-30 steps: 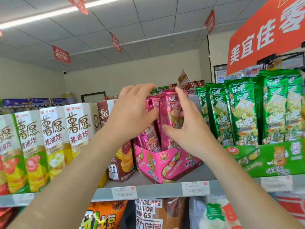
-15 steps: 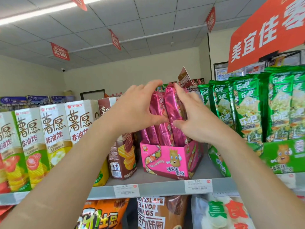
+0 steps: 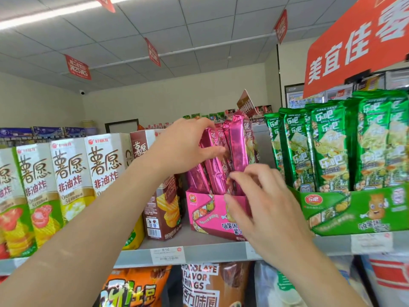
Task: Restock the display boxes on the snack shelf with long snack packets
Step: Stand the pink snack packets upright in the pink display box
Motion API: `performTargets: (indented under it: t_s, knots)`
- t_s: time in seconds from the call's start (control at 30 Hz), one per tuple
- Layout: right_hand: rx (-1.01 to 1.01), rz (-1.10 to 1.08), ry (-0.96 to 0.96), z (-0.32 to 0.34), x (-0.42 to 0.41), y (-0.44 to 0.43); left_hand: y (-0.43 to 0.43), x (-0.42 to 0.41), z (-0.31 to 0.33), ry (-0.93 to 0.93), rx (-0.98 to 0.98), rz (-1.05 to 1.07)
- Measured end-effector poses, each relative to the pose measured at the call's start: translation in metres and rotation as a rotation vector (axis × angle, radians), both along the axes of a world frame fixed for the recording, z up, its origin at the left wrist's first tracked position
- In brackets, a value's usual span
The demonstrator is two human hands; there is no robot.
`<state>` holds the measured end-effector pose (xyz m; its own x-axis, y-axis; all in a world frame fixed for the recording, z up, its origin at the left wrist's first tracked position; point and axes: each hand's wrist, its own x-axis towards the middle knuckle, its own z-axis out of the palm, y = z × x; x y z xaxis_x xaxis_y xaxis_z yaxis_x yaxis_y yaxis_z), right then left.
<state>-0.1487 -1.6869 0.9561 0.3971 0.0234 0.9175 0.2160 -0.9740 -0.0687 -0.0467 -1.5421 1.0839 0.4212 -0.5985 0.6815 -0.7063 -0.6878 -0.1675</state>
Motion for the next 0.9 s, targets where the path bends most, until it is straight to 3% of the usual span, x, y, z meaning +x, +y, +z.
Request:
performTargets:
  t_s: [0.13, 0.3, 0.43, 0.57, 0.63, 0.77, 0.9]
  knots:
    - [-0.155, -0.037, 0.121, -0.005, -0.007, -0.003, 0.001, -0.001, 0.006, -0.078, 0.031, -0.019]
    - [-0.131, 0.081, 0.173, -0.001, -0.008, -0.012, 0.014, -0.007, 0.019, 0.180, 0.084, -0.090]
    - [-0.066, 0.138, 0.179, -0.002, -0.006, -0.012, 0.018, -0.010, 0.019, 0.324, -0.117, -0.245]
    - [-0.041, 0.143, 0.181, -0.002, -0.007, -0.013, 0.020, -0.007, 0.020, 0.498, -0.480, -0.483]
    - [-0.021, 0.138, 0.196, -0.003, -0.008, -0.015, 0.018, -0.009, 0.018, 0.419, -0.653, -0.546]
    - [0.042, 0.160, 0.200, -0.004, -0.009, -0.017, 0.016, -0.027, 0.012, 0.064, -0.975, -0.654]
    - [0.278, 0.326, 0.087, -0.006, -0.015, -0.013, 0.023, -0.054, 0.004, -0.066, -1.158, -0.754]
